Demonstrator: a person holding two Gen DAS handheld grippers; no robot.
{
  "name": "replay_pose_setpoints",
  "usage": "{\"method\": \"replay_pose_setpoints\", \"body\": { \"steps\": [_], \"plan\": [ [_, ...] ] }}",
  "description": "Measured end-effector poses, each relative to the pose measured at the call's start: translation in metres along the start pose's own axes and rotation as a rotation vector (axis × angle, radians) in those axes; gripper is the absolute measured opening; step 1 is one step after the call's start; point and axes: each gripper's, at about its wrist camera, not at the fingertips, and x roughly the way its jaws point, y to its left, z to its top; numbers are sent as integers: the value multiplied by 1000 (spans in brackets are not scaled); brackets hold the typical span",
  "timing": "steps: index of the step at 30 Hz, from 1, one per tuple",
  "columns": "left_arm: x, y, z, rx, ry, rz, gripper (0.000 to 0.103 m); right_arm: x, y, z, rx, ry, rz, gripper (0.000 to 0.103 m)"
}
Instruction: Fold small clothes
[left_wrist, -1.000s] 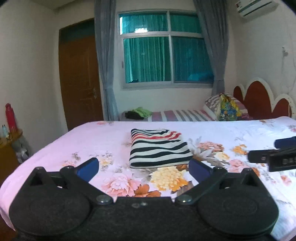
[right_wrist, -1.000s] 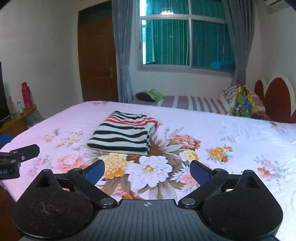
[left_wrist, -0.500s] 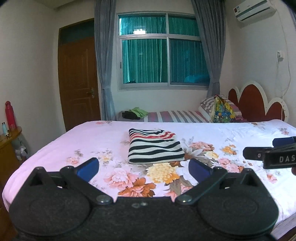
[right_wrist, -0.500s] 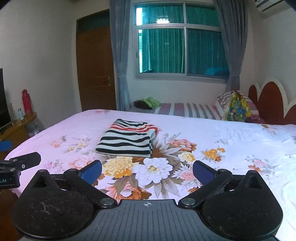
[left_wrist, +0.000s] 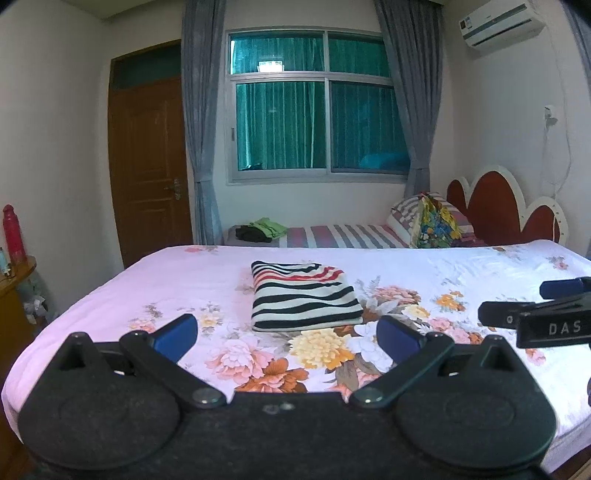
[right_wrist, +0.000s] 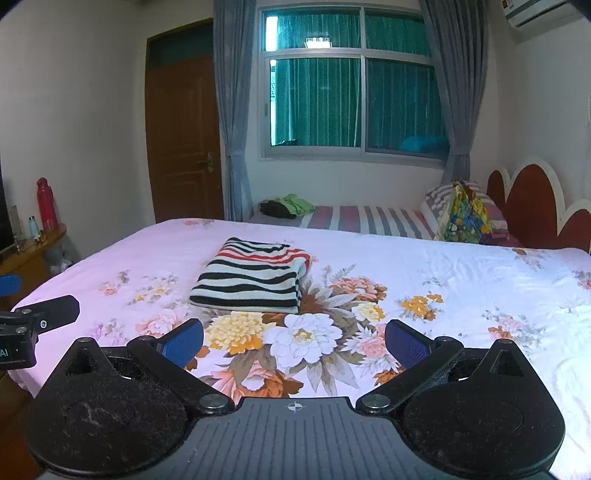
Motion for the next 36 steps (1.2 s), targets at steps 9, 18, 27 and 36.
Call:
{"method": "replay_pose_setpoints", "body": {
  "steps": [9, 18, 27, 36],
  "plan": [
    [-3, 1, -1, 0, 4, -12, 102, -1, 2, -2, -3, 6, -4, 103],
    [0, 3, 0, 8, 5, -19, 102, -3, 0, -4, 5, 15, -4, 103],
    [3, 4, 2, 22, 5, -30, 102, -5, -3, -4, 16, 15, -14, 103],
    [2, 6, 1, 33, 1, -30, 102, -5, -3, -3, 14, 15, -12, 103]
  ]
}}
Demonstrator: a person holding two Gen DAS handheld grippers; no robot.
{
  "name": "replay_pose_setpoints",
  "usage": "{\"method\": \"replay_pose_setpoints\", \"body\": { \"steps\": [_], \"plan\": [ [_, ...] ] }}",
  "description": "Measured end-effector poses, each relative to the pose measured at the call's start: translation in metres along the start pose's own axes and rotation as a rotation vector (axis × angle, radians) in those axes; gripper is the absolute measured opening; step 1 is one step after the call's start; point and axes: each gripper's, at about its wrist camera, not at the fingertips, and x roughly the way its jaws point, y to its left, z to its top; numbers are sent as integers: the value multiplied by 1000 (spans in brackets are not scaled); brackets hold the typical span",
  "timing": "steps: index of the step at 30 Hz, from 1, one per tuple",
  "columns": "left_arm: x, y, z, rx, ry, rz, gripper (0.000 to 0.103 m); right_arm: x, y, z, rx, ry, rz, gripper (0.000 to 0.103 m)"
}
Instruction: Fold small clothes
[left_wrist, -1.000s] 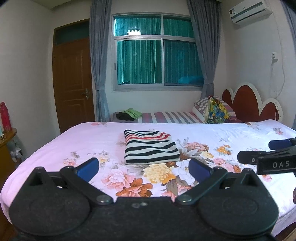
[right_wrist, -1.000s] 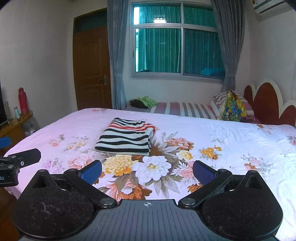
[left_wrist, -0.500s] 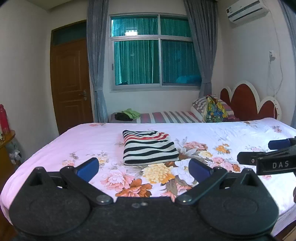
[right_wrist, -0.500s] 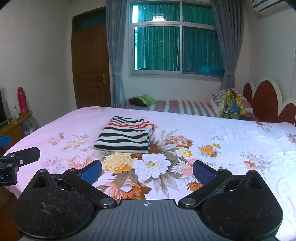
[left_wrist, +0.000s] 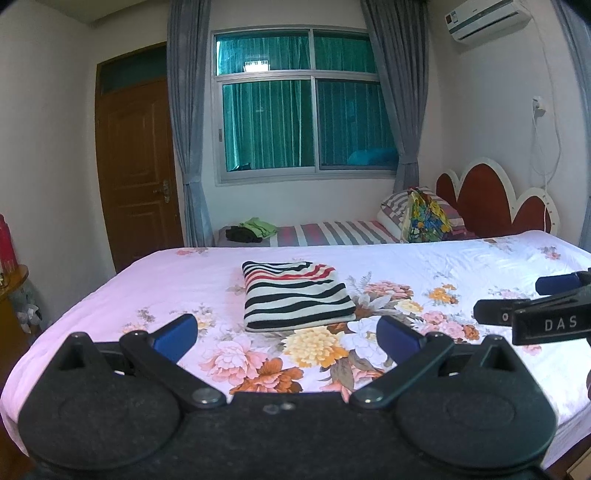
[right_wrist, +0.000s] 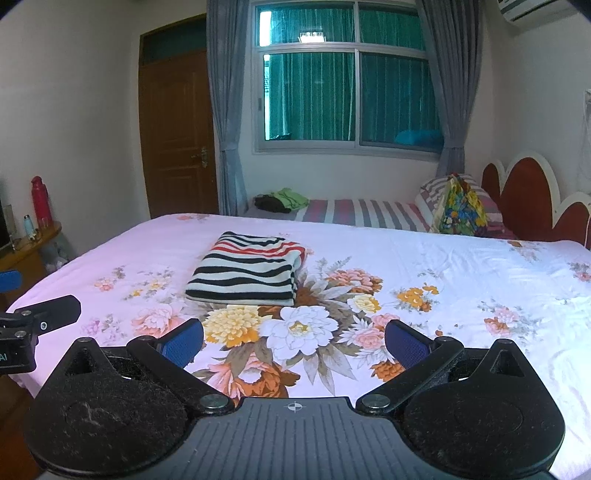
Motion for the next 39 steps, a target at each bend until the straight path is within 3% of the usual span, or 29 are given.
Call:
{"method": "replay_pose_setpoints", "body": {
  "steps": [39],
  "plan": [
    [6, -8, 3, -11, 6, -4, 102, -4, -13, -1, -1, 0, 16, 103]
  ]
}}
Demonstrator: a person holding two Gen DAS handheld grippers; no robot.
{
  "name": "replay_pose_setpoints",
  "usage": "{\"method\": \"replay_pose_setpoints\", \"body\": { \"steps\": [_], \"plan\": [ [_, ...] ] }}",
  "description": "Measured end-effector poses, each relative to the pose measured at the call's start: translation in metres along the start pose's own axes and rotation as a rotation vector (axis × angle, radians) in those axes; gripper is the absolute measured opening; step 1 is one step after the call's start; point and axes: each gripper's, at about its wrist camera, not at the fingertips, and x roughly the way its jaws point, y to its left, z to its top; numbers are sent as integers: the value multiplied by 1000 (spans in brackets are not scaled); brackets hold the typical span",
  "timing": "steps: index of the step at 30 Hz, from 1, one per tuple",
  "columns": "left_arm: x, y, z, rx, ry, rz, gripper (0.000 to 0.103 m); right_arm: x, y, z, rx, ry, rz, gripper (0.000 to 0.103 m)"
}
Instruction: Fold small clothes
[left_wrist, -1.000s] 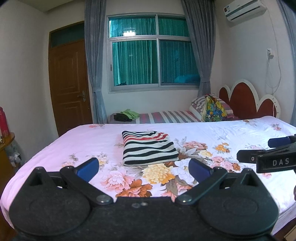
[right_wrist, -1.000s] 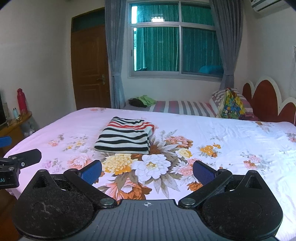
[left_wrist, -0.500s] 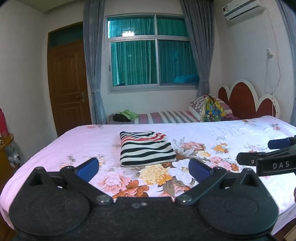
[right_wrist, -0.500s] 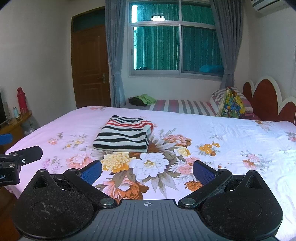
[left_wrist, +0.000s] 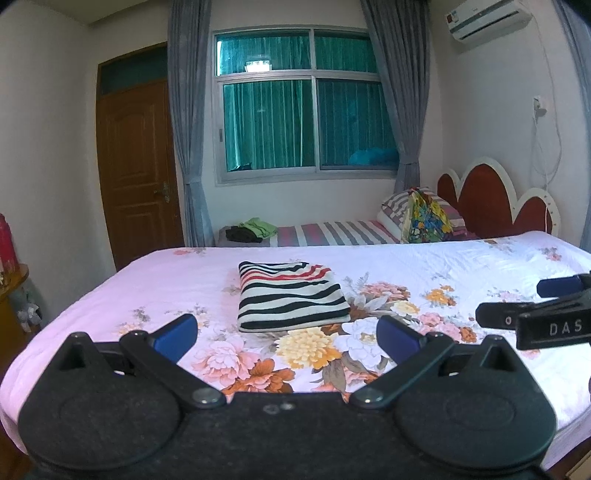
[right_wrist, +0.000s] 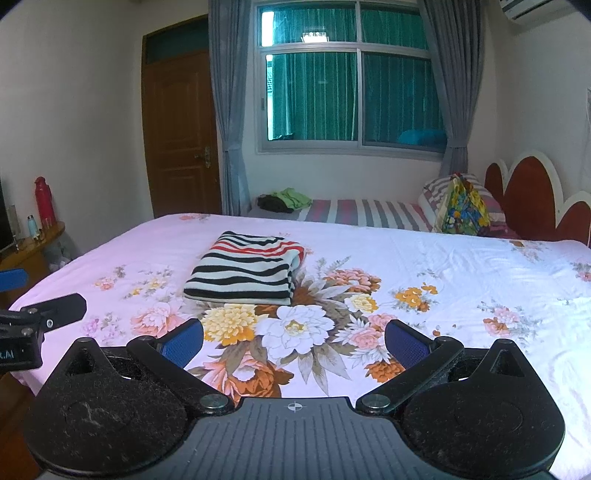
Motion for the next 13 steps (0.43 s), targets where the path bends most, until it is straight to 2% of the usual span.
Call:
{"method": "replay_pose_setpoints", "body": {
  "steps": [8, 13],
  "plan": [
    [-1, 1, -1, -9, -26, -12, 101, 0, -2, 2, -10, -3, 11, 103],
    [0, 4, -2, -14, -29, -52, 102, 2, 2, 2, -18, -3, 23, 103]
  ]
}}
